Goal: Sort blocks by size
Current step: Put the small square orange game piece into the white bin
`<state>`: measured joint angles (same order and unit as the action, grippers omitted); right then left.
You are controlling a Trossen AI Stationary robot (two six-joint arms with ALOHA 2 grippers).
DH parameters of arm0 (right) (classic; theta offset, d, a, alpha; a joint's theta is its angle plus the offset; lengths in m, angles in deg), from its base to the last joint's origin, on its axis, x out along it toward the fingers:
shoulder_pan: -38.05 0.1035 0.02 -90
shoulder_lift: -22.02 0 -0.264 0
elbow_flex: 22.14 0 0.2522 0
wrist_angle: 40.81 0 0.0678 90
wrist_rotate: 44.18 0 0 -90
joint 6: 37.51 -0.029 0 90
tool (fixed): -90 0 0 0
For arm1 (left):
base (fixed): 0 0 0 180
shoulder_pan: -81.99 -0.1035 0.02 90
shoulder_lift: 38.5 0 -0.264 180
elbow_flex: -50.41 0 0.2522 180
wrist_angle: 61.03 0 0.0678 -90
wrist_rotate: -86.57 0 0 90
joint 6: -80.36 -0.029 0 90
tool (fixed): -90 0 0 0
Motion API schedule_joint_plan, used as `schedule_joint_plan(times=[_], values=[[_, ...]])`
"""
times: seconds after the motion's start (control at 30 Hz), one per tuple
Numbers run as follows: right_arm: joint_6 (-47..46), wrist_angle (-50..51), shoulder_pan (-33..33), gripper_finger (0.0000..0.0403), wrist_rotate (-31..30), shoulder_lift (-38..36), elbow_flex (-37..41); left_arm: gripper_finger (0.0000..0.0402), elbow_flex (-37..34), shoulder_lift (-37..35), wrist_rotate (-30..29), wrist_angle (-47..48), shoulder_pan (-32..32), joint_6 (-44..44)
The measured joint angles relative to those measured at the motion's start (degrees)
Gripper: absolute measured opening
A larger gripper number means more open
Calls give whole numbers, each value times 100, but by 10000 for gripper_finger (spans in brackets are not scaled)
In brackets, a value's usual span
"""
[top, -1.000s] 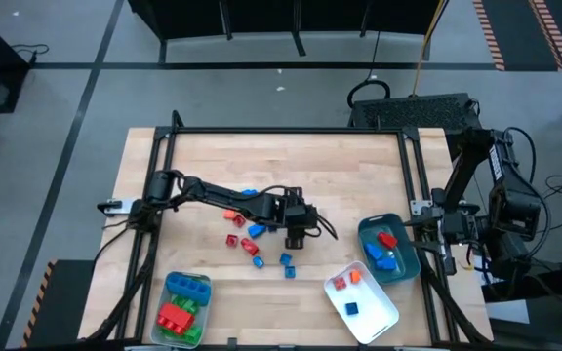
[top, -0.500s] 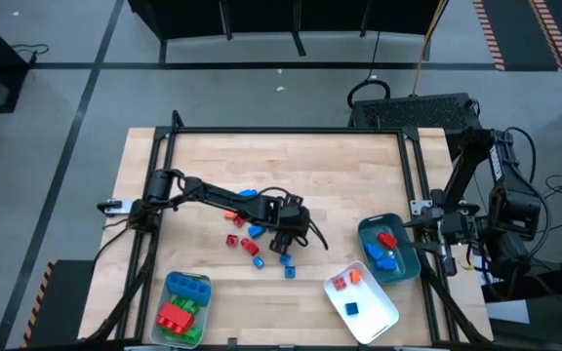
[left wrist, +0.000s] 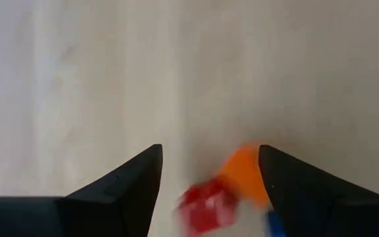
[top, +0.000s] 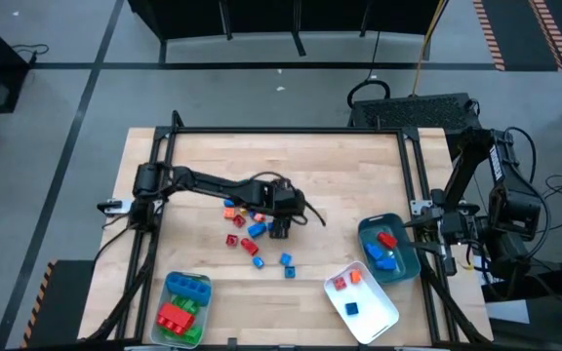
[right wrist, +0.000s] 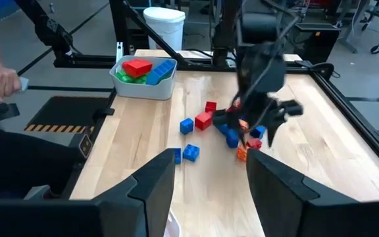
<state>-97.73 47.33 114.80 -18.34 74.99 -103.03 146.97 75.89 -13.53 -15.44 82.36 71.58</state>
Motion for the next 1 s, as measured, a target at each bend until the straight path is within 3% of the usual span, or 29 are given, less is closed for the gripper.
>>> schedule_joint_plan(times=[0.13, 0.3, 0.53, 0.87, 1.0], values=[[85, 15, 0, 171, 2, 0, 0, 253, 14, -38, -19, -7, -61, 4], [109, 15, 0, 171, 2, 0, 0, 253, -229, -26, 371, -114, -52, -616], [109, 20, 0, 171, 4, 0, 0, 253, -577, -44, 438, -227, -44, -1256], [101, 24, 0, 171, 7, 0, 0, 253, -671, -46, 677, -422, -35, -1297], [91, 24, 0, 171, 9, 0, 0, 229, -671, -46, 948, -487, -35, -1252]])
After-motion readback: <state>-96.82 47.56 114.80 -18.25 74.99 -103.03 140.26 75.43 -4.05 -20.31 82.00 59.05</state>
